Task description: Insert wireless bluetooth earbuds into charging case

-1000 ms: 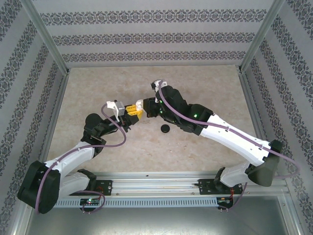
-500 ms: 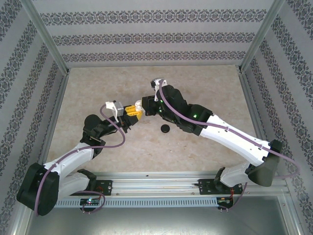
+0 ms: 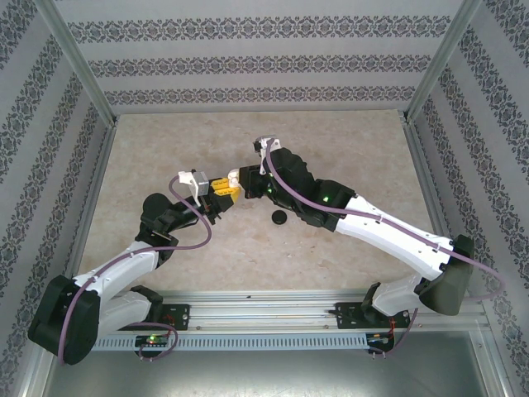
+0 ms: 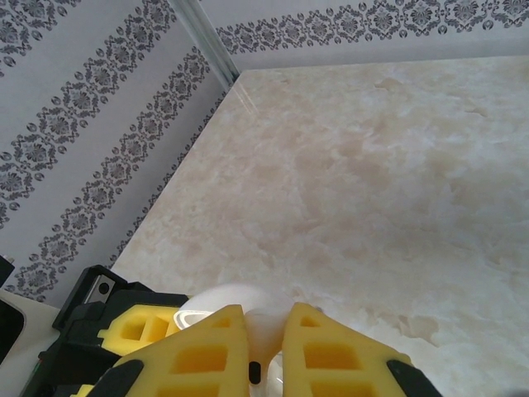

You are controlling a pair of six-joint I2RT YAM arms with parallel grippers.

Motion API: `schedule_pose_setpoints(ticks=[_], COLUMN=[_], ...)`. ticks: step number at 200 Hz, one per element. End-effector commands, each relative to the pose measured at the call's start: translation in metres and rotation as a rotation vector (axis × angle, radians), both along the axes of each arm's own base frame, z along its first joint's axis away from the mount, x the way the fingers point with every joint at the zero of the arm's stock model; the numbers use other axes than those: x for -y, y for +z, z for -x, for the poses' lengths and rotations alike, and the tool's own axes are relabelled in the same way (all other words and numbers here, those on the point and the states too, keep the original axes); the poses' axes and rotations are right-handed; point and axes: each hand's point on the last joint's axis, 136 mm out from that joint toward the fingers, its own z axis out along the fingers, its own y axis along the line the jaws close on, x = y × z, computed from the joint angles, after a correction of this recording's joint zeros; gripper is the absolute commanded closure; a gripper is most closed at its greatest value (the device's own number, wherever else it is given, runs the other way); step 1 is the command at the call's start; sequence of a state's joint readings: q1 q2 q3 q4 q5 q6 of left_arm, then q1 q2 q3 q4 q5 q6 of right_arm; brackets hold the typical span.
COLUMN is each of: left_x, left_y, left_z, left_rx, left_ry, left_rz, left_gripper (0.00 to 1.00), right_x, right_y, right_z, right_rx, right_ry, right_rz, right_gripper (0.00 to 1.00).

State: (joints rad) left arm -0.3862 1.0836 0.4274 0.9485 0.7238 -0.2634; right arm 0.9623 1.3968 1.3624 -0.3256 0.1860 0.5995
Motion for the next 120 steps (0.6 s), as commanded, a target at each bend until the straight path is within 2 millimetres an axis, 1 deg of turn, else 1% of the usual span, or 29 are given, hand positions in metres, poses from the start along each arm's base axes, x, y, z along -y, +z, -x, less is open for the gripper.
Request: schedule_pose_setpoints(ticks=[1, 90, 120], left_x=[-0.001, 0.000, 0.001], left_y=[0.026, 0.026, 0.026], left_z=[0.008, 0.005, 0.004], left_rx=[0.077, 0.073, 0.070], left_ry=[-0.008, -0.003, -0.003], left_rz=[0.044, 0.038, 0.036], left_gripper=[1.00, 1.00, 1.00], right_x=[-0.003, -0.007, -0.009], right_y=[-0.018, -0.030, -0.030], right_z=[0.006, 0.009, 0.010], right_rx=[-0.032, -0.061, -0.068], right_ry=[0.027, 0.058, 0.068], right_rz=[0.033, 0.068, 0.068], right_gripper=[0.88, 0.88, 0.88])
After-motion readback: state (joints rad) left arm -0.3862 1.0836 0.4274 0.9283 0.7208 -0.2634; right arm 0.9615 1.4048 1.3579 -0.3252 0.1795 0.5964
